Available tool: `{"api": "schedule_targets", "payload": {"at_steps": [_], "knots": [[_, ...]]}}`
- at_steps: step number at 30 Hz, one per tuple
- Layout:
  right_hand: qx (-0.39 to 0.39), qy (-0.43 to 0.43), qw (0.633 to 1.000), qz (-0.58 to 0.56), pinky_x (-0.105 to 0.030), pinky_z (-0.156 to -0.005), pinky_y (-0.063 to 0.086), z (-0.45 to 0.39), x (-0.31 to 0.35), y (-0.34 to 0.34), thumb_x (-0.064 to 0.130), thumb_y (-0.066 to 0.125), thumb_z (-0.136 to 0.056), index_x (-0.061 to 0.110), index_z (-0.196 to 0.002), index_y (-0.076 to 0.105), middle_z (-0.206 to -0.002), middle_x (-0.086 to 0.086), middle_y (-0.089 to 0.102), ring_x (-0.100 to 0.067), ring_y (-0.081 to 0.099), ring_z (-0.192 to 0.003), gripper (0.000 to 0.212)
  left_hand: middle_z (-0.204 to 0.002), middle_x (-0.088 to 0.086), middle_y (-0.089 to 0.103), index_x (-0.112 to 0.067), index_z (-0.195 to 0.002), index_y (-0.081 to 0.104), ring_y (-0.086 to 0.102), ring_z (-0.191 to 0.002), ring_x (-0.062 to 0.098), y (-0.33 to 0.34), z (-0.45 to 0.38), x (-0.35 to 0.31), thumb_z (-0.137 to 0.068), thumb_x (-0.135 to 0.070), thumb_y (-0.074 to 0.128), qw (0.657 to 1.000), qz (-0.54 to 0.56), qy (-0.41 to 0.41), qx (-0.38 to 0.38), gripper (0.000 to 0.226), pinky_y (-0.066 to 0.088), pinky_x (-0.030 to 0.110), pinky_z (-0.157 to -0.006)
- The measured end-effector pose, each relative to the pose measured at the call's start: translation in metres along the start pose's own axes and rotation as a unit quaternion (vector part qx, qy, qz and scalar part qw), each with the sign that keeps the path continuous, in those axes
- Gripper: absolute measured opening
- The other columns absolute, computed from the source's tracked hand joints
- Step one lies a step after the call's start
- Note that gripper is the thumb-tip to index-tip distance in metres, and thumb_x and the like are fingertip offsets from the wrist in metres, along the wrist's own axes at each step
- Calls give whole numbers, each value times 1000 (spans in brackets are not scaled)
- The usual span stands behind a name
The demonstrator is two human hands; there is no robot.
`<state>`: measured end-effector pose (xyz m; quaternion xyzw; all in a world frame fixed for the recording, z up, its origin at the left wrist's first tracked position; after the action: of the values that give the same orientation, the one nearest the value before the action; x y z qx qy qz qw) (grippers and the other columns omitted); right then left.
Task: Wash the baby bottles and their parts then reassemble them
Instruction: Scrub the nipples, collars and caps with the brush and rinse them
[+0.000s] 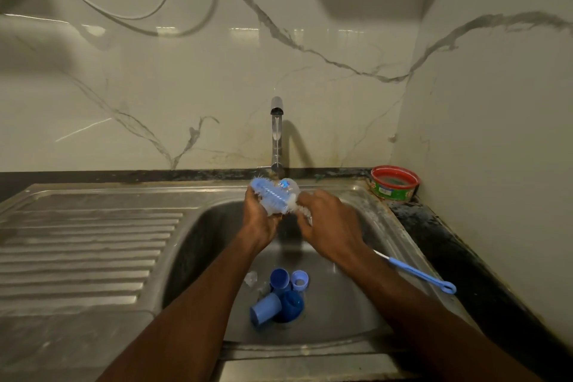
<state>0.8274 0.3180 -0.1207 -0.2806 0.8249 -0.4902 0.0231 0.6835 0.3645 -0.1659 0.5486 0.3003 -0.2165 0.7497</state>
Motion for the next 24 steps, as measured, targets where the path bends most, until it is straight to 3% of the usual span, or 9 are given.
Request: {"api": "schedule_targets", "payload": {"at_steps": [4,8,10,13,16,17,18,21,24], "knots": [[-45,99,994,28,-30,-67,41,-16,-18,-11,28,56,-98,27,-124,60,-111,0,58,-19,59,-86,26,-119,25,67,0,-140,50,67,-105,36,-1,-2,-2,-107,-47,38,1000,-3,13,-1,59,57,43,-85],[-1,40,999,-24,-26,-66,40,-5,-6,-4,31,60,-96,27,-120,63,-105,2,62,-16,61,-88,24,-137,25,58,-6,-146,47,59,-122,42,1,-4,1,-103,-59,32,999,-33,0,30,69,51,54,-98],[12,2,1000,-16,-25,-70,41,0,-2,-1,33,60,-97,27,-122,62,-109,3,62,-14,59,-92,27,-131,24,60,-10,-144,46,64,-112,40,-3,-3,2,-102,-63,30,999,-50,-9,19,70,58,50,-83],[-16,70,997,8,-29,-66,42,-9,-17,-9,30,61,-95,26,-117,64,-106,2,65,-19,64,-89,23,-122,24,66,-11,-131,57,69,-100,40,-5,-2,-4,-102,-56,42,996,-84,-2,15,56,61,44,-60],[-16,87,996,6,-28,-63,40,-9,-21,-7,29,62,-93,27,-112,65,-102,2,66,-20,65,-86,20,-116,15,69,-16,-131,60,69,-100,32,8,-1,6,-99,-40,57,983,-179,-29,-31,40,61,40,-66],[-9,68,998,-12,-26,-64,42,-6,-17,-5,30,62,-94,28,-112,65,-101,4,66,-16,64,-84,19,-113,8,69,-20,-130,61,68,-99,22,1,11,8,-100,-42,56,975,-218,-36,-22,37,59,33,-71],[2,43,999,-22,-23,-64,41,-3,-12,-2,31,63,-94,28,-113,64,-101,5,65,-12,61,-82,19,-110,3,68,-20,-126,62,66,-96,16,3,11,6,-102,-47,51,957,-274,-47,-81,38,57,27,-74],[-2,6,1000,-14,-16,-58,31,0,-6,0,31,61,-96,27,-117,62,-104,5,63,-8,50,-78,21,-110,13,68,-10,-124,60,68,-93,24,1,-8,-3,-97,-65,43,987,-150,42,-40,63,58,37,-72],[-31,62,998,6,-24,-62,40,-8,-14,-7,32,61,-96,27,-119,61,-106,2,64,-14,59,-81,23,-112,19,73,-6,-123,63,72,-100,37,-8,-7,-9,-89,-76,44,994,-100,44,-2,80,63,44,-72]]}}
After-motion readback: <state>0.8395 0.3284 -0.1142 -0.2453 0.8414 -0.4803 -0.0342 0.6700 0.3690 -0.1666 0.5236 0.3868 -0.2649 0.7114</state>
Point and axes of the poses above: each hand's wrist, its own z-axis away from the middle knuckle, its own y-axis out of the palm, x = y × z, the point moved 3 cm from there along -z, towards the middle knuckle
